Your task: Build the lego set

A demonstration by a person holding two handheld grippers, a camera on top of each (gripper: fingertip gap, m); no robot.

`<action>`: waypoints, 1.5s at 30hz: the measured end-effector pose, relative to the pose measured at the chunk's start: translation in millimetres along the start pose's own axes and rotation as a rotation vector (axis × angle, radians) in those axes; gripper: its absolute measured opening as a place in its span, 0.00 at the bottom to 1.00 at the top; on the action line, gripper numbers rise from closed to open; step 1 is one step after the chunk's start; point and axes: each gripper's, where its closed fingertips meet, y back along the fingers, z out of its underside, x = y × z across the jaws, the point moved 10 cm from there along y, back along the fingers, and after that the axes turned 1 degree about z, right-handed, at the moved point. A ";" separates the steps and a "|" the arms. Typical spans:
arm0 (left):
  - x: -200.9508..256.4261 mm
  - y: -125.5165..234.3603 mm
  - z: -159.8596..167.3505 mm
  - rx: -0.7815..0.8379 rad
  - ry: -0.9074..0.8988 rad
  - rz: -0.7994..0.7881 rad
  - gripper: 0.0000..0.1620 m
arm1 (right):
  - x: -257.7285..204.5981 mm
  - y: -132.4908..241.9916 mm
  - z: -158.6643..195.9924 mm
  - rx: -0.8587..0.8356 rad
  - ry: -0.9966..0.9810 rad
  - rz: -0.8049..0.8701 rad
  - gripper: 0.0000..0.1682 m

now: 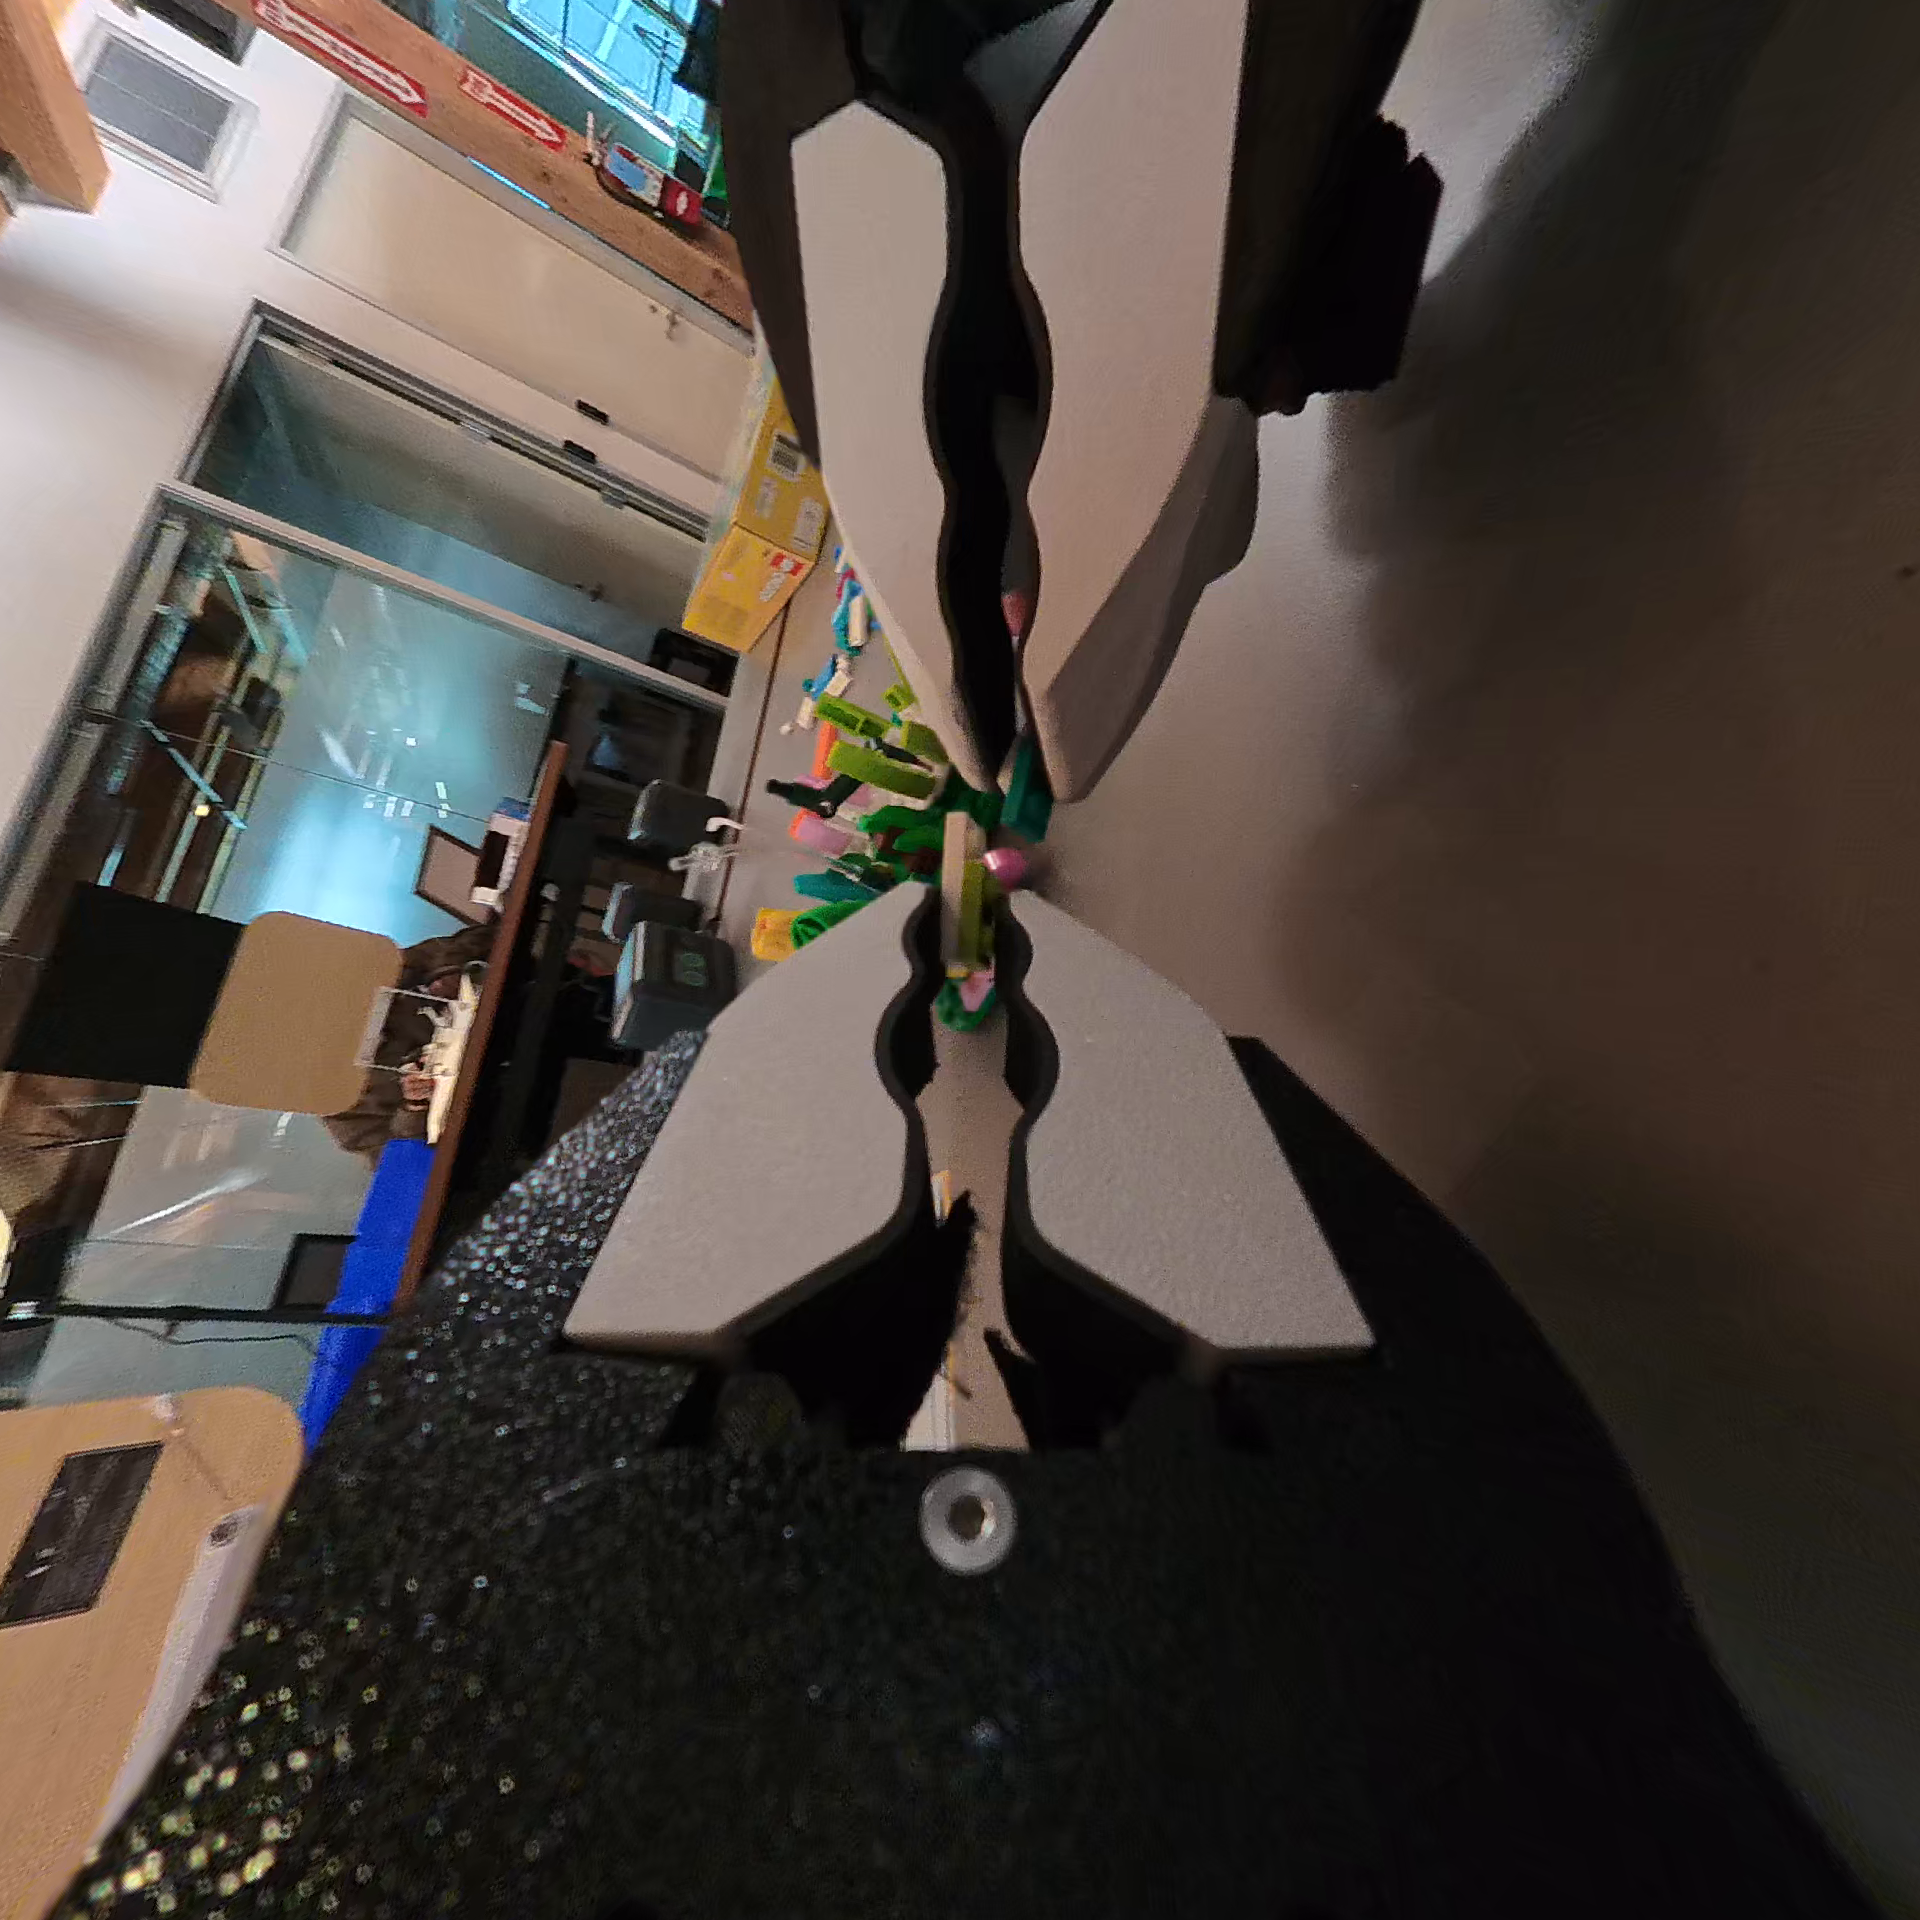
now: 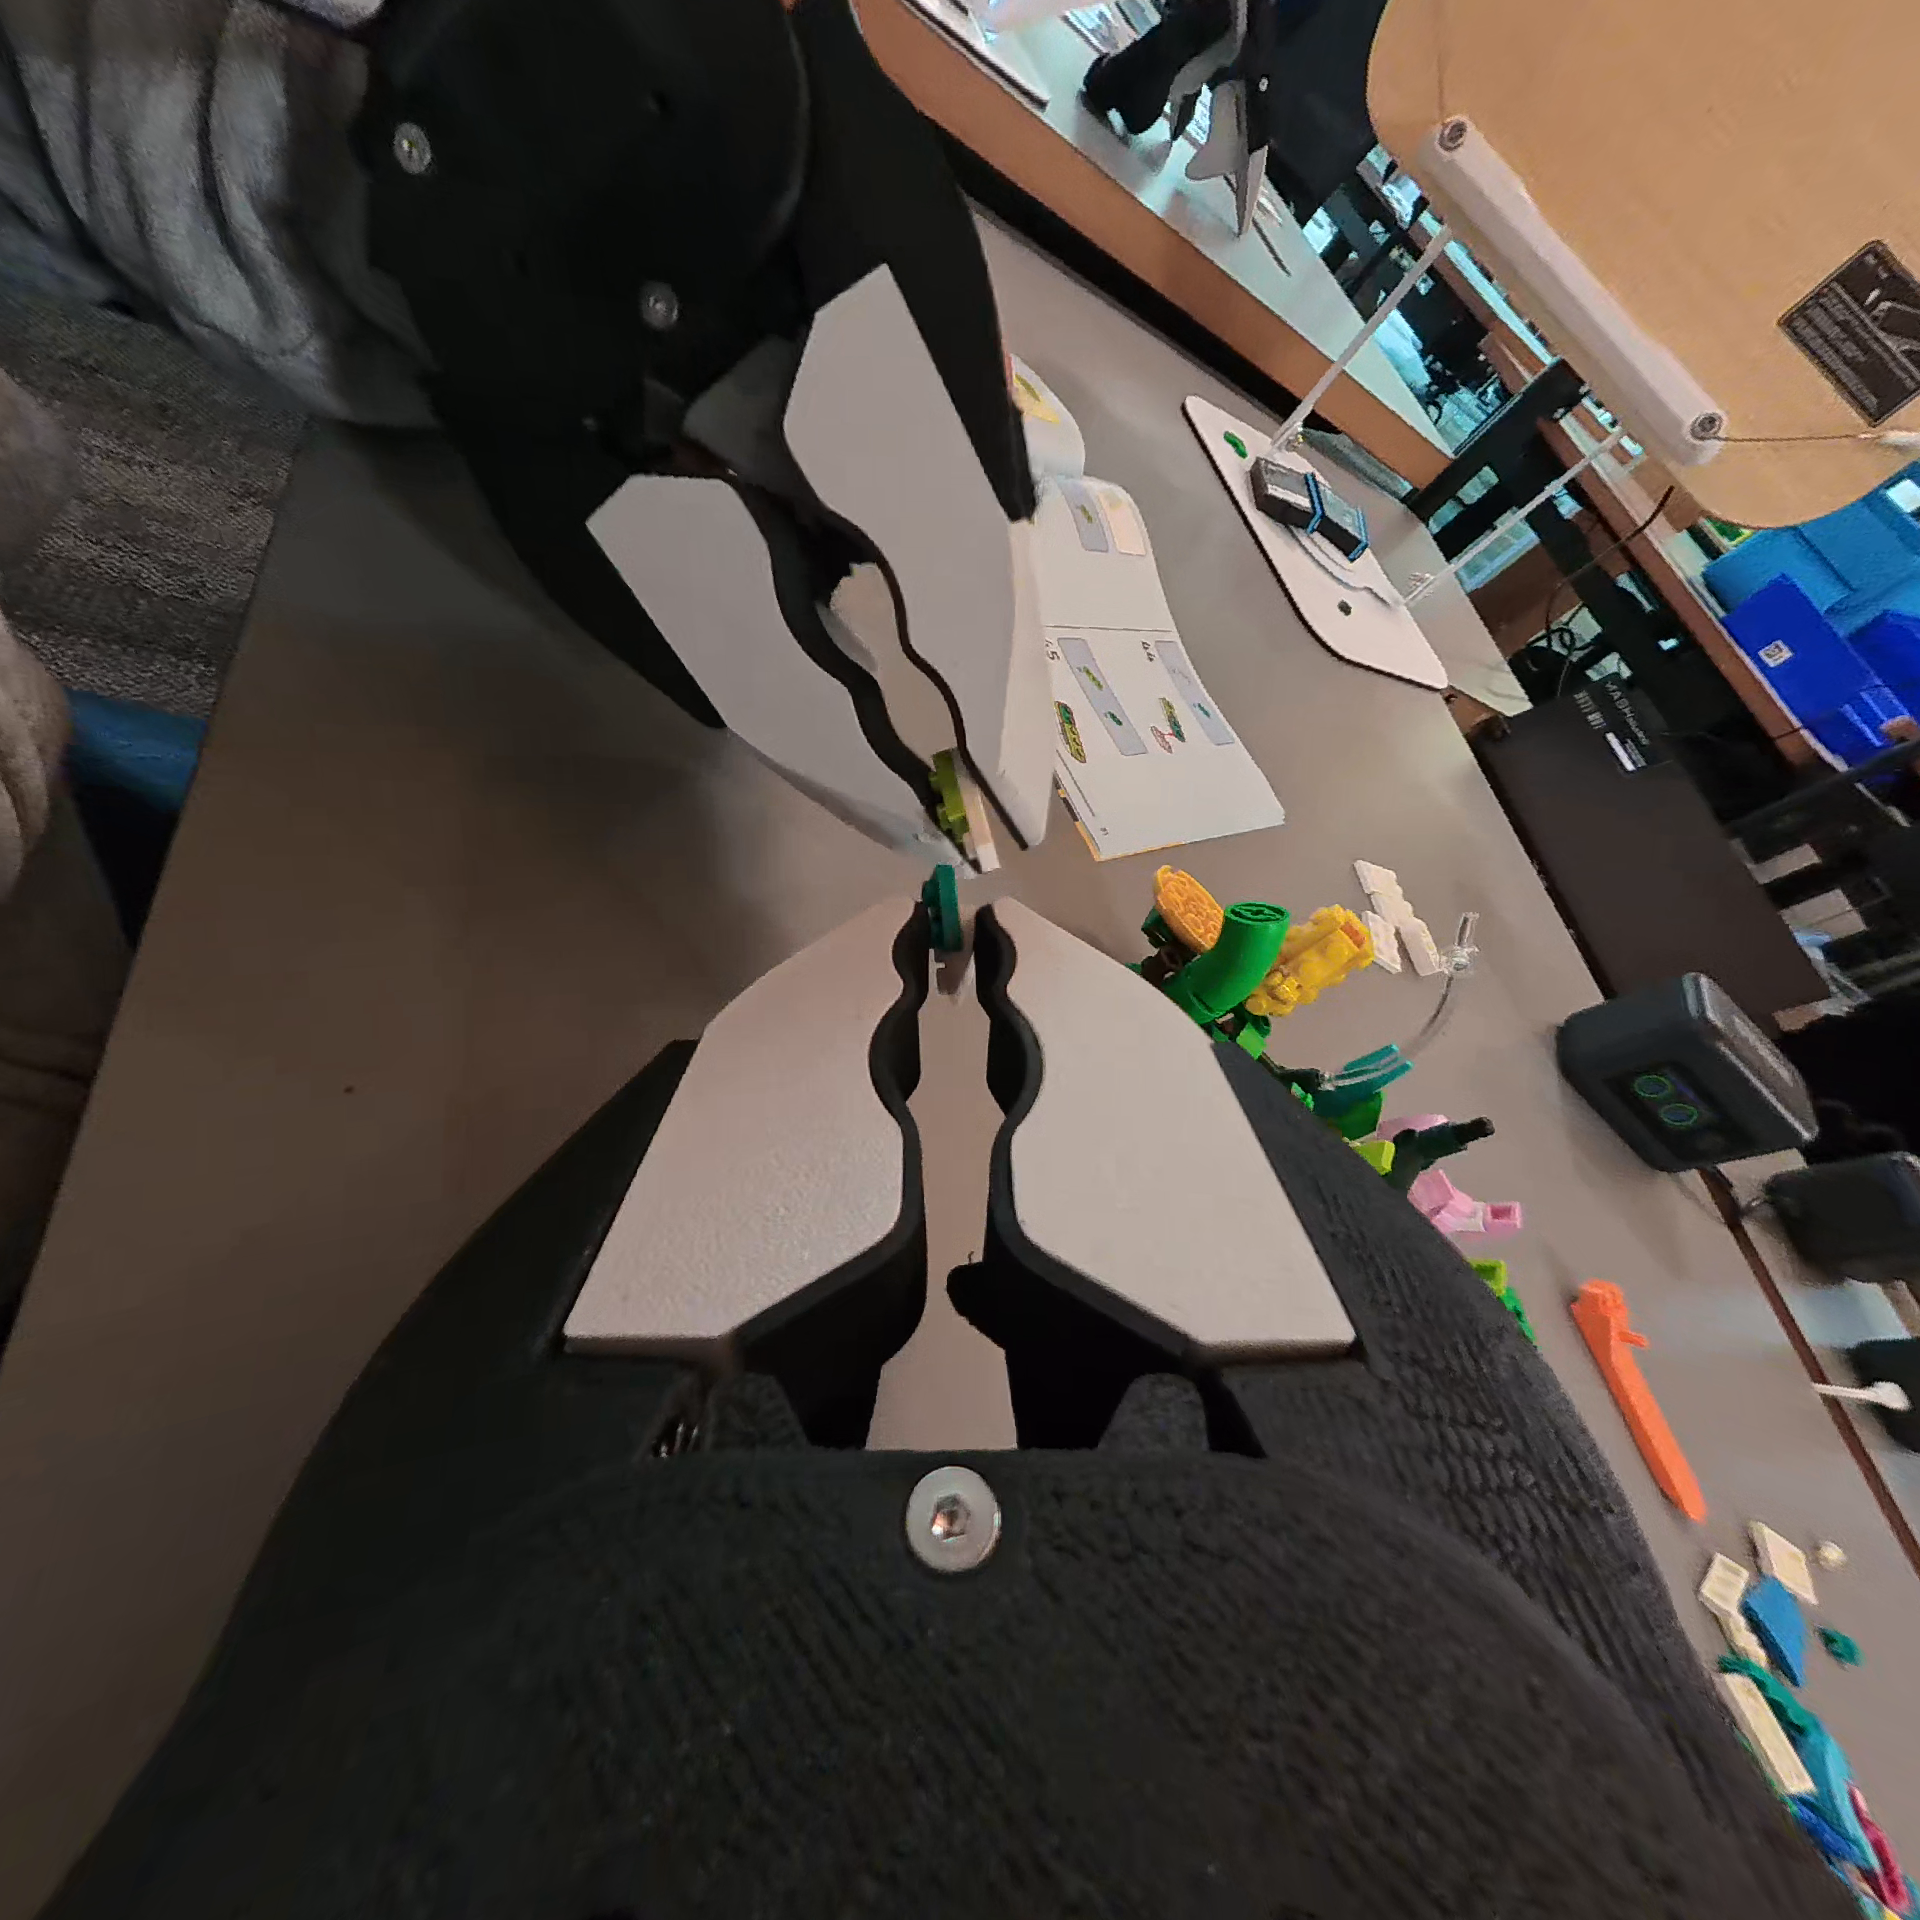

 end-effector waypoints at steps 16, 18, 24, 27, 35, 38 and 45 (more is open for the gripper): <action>-1.9 -6.4 3.7 -0.103 0.307 0.401 0.05 | -8.5 -3.4 4.5 -0.056 0.128 -0.071 0.04; 0.7 -9.3 4.2 -0.143 0.347 0.486 0.05 | -7.8 -5.7 4.6 -0.069 0.056 -0.135 0.05; -5.4 -11.1 7.8 -0.205 0.521 0.614 0.05 | -2.2 -12.3 9.4 -0.175 -0.143 -0.304 0.04; -9.7 -9.7 10.6 -0.256 0.555 0.641 0.06 | -3.0 -14.7 13.7 -0.233 -0.132 -0.308 0.04; -20.7 -13.2 22.2 -0.323 0.643 0.660 0.10 | -1.4 -14.2 15.0 -0.250 -0.118 -0.278 0.05; -23.2 -13.7 24.1 -0.332 0.644 0.632 0.28 | 0.4 -12.0 12.4 -0.198 -0.078 -0.212 0.04; -24.3 -11.3 21.1 -0.279 0.687 0.593 0.33 | 2.6 -2.7 6.2 -0.025 0.151 0.012 0.04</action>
